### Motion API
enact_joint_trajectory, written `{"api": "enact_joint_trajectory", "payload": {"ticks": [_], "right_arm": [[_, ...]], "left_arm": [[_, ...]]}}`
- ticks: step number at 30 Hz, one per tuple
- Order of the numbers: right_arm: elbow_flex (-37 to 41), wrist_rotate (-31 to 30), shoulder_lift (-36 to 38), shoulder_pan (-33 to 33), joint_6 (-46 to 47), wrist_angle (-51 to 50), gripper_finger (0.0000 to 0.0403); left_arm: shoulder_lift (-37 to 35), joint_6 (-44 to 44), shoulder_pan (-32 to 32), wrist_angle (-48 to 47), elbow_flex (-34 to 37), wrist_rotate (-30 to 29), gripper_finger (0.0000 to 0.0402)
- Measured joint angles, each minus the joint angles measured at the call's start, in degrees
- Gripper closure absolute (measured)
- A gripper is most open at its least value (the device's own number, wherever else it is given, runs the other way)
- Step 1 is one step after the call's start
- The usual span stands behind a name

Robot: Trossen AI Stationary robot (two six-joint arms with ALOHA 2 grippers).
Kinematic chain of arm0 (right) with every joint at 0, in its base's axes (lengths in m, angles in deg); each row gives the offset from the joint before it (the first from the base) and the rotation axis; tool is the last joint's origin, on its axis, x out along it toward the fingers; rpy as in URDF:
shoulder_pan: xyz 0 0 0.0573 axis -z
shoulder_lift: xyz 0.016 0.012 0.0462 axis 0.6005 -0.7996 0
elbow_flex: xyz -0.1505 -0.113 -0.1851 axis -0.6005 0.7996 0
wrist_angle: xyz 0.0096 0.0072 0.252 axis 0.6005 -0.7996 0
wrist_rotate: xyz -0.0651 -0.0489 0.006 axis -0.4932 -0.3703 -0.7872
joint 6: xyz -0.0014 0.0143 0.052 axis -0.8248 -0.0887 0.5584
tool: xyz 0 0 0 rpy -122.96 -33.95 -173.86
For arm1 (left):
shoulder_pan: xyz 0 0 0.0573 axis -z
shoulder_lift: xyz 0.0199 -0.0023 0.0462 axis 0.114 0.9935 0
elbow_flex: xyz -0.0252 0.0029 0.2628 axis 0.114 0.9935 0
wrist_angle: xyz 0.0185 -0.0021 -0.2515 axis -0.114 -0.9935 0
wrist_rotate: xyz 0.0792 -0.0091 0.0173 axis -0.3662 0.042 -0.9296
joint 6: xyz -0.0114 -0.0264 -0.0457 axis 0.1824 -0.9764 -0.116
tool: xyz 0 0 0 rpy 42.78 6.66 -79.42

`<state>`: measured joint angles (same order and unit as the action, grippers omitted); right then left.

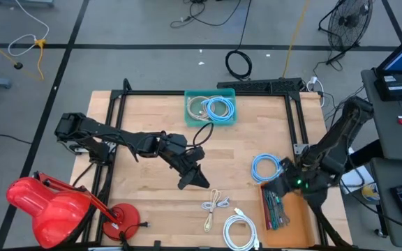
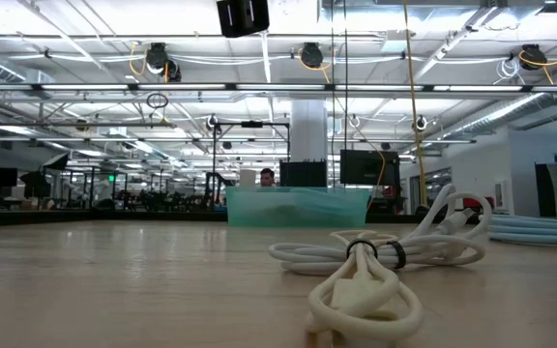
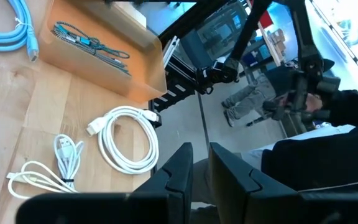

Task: Pick & Place USB Port
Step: Put the blue display cable into the blue bin

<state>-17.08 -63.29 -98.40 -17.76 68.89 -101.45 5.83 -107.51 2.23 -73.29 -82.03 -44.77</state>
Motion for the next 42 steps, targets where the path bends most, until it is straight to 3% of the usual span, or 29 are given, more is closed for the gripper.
{"api": "enact_joint_trajectory", "payload": {"ticks": [6,14,19,25,29,33,36,39,42], "right_arm": [[0.0,-16.37,6.28,1.6,-12.59,0.73,0.0202],[0.0,-18.47,12.88,9.05,-27.91,0.47,0.0202],[0.0,-11.25,17.8,17.56,-34.58,-5.68,0.0202],[0.0,-1.6,22.59,30.36,-42.13,-22.42,0.0202],[0.25,10.12,21.7,38.19,-50.41,-30.91,0.0202],[2.98,23.67,18.49,44.15,-58.34,-29.24,0.0202],[6.3,30.52,13.39,47.31,-62.41,-25.24,0.0202],[9.71,34.89,7.4,49.37,-66.55,-20.37,0.0202],[11.8,35.32,1.37,50.77,-69.44,-17.98,0.0202]], "left_arm": [[0.0,-0.56,-0.02,1.05,0.0,-0.27,0.035],[0.0,-1.01,-0.31,4.47,0.0,-2.05,0.035],[0.0,-1.06,-1.09,4.56,0.0,-2.06,0.035],[0.0,-1.08,-2.4,4.65,0.0,-2.05,0.035],[0.0,-1.17,-3.04,4.63,0.0,-2.05,0.035],[0.0,-1.43,-3.14,4.66,0.0,-2.05,0.035],[0.0,-1.43,-3.06,4.67,0.0,-2.06,0.035],[0.0,-1.43,-2.98,4.72,0.0,-2.36,0.035],[0.0,-1.64,-2.62,4.95,0.0,-2.61,0.035]]}}
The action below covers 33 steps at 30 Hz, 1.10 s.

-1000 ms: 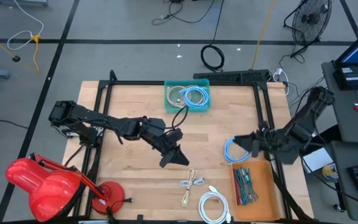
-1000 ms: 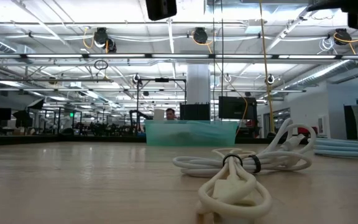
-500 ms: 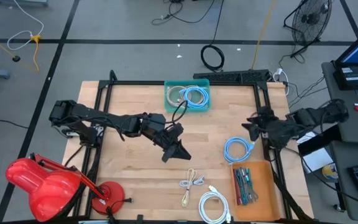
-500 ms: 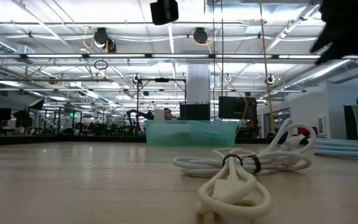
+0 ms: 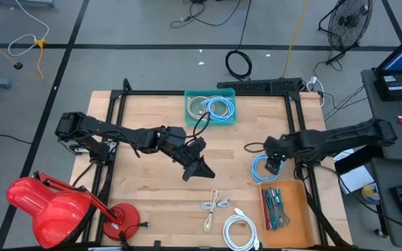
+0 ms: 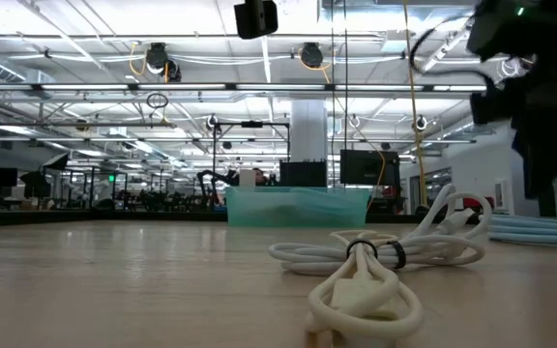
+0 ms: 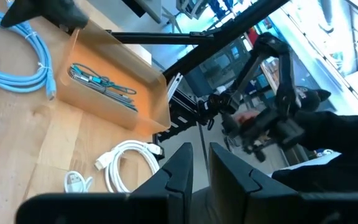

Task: Pick & Place USB Port
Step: Put the blue display cable into the blue bin

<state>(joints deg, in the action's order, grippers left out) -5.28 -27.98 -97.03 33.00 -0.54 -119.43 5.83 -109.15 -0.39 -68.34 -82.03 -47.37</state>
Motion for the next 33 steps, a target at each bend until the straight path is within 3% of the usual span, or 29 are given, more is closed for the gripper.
{"api": "enact_joint_trajectory", "payload": {"ticks": [8,15,19,24,33], "right_arm": [[1.46,-1.56,-12.43,1.27,-4.35,0.46,0.0202],[2.82,0.61,-18.03,1.27,-3.07,5.55,0.0208],[2.89,1.64,-18.4,1.27,-0.69,5.9,0.0258],[2.85,3.29,-16.77,1.27,1.16,6.54,0.0373],[-3.48,-1.76,-11.06,1.8,8.87,6.91,0.0373]], "left_arm": [[0.0,-0.05,2.47,0.09,0.0,-0.43,0.035],[0.0,0.01,4.17,-0.49,0.0,-1.96,0.035],[0.0,0.03,4.15,-0.88,0.0,-1.96,0.035],[0.0,0.04,3.64,-0.97,0.0,-2.33,0.035],[0.0,-1.26,1.63,-1.21,0.0,-3.02,0.035]]}}
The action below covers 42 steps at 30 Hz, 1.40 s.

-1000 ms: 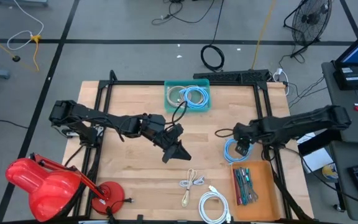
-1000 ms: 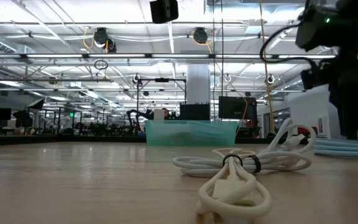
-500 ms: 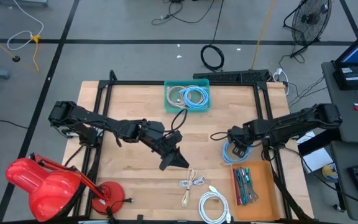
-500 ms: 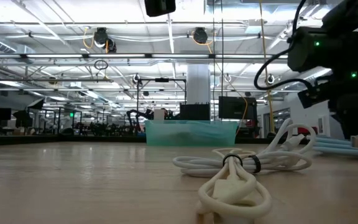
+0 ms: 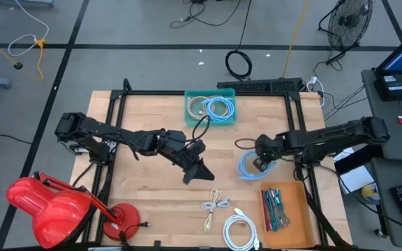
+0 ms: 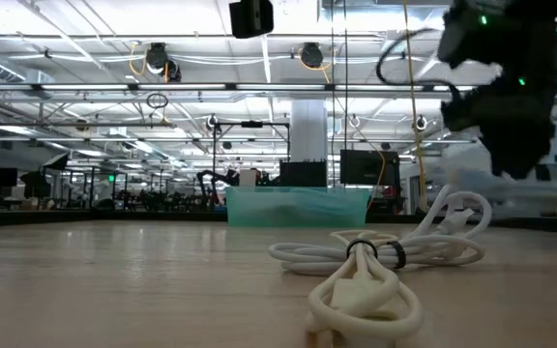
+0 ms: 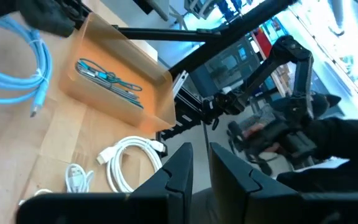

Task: Pick & Place USB Port
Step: Put the blue display cable into the blue bin

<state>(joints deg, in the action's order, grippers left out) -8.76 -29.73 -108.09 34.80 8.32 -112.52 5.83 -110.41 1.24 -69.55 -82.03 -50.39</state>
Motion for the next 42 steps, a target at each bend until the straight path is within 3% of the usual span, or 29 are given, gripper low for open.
{"api": "enact_joint_trajectory", "payload": {"ticks": [11,15,21,24,27,33,36,38,42], "right_arm": [[-10.95,-2.57,6.22,1.74,-0.73,15.51,0.0373],[-11.7,0.24,7.06,1.68,-1.53,22.81,0.0373],[-11.7,3.61,7.49,1.24,-1.77,24.53,0.0373],[-11.7,10.97,7.59,1.28,-8.23,24.58,0.0373],[-11.7,22.63,7.81,1.24,-14.41,24.46,0.0373],[-11.7,43.6,7.43,1.22,-16.84,24.86,0.0373],[-11.7,51.58,7.41,1.24,-15.03,27.4,0.0373],[-11.7,56.44,7.41,1.24,-12.63,30.35,0.0374],[-11.7,62.31,7.46,1.17,-8.47,37.62,0.0374]], "left_arm": [[0.0,-2.4,-3.22,-0.97,-0.01,1.22,0.035],[-0.5,-2.99,-4.36,-1.2,-0.02,2.34,0.035],[-3.6,-1.39,-5.78,-2.36,-0.04,5.25,0.035],[-5.61,0.32,-6.85,-4.97,-0.04,7.28,0.035],[-8.37,0.82,-8.22,-8.57,-0.04,7.6,0.035],[-9.49,-5.83,-10.49,-12.55,-0.04,0.56,0.035],[-8.25,-5.0,-9.63,-7.6,-0.04,-2.48,0.035],[-7.96,1.72,-6.59,-2.98,0.07,-8.14,0.035],[-8.31,22.97,0.61,6.11,-0.04,-26.49,0.035]]}}
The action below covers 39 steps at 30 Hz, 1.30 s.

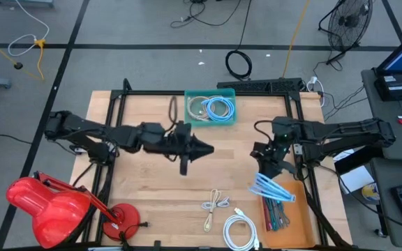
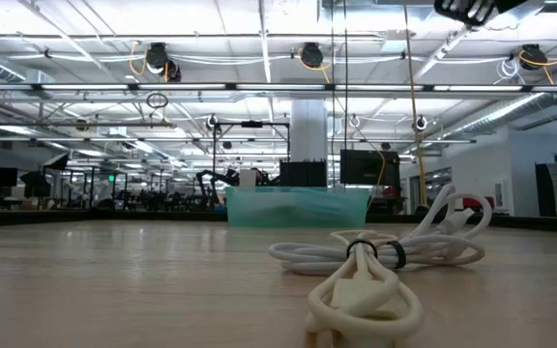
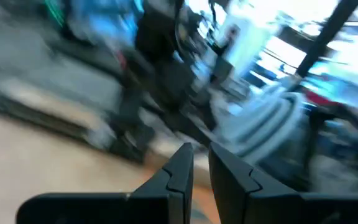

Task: Pick & Place USB Port
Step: Put the blue display cable into the blue bin

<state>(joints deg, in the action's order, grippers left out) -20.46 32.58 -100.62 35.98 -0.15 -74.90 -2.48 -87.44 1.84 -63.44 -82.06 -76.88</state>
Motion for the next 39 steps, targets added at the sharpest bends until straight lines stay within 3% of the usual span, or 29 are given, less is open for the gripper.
{"api": "enact_joint_trajectory", "payload": {"ticks": [2,4,7,10,17,23,29,34,39], "right_arm": [[0.0,0.31,0.04,0.0,2.53,4.61,0.0374],[0.0,-0.7,-0.05,0.02,5.57,9.85,0.0374],[0.0,-2.69,-0.24,0.07,11.37,17.71,0.0374],[-0.07,-6.49,-0.58,0.11,17.59,24.78,0.0374],[-0.09,-17.85,-1.38,0.2,22.59,31.21,0.0374],[-0.02,-18.4,-1.36,0.17,23.14,30.45,0.0374],[-0.02,-16.87,-0.46,0.22,23.85,30.23,0.0374],[-0.02,-17.01,0.97,0.42,23.61,29.84,0.0374],[-0.02,-18.74,1.24,1.03,23.74,29.57,0.0374]], "left_arm": [[0.11,3.36,0.92,2.58,-0.01,-6.3,0.035],[0.91,5.11,0.94,5.9,0.0,-8.3,0.035],[1.87,8.58,0.67,7.58,-1.65,-8.08,0.035],[4.75,11.75,0.26,7.5,-8.56,-6.0,0.0335],[16.91,23.41,0.7,-13.7,-34.28,-1.91,0.0237],[24.74,23.38,0.58,-32.57,-50.45,-2.42,0.0168],[24.16,23.32,0.38,-42.27,-51.98,-6.84,0.0158],[19.78,18.42,-0.51,-49.98,-52.11,-7.0,0.0158],[18.14,15.76,0.5,-48.31,-52.01,0.14,0.0158]]}}
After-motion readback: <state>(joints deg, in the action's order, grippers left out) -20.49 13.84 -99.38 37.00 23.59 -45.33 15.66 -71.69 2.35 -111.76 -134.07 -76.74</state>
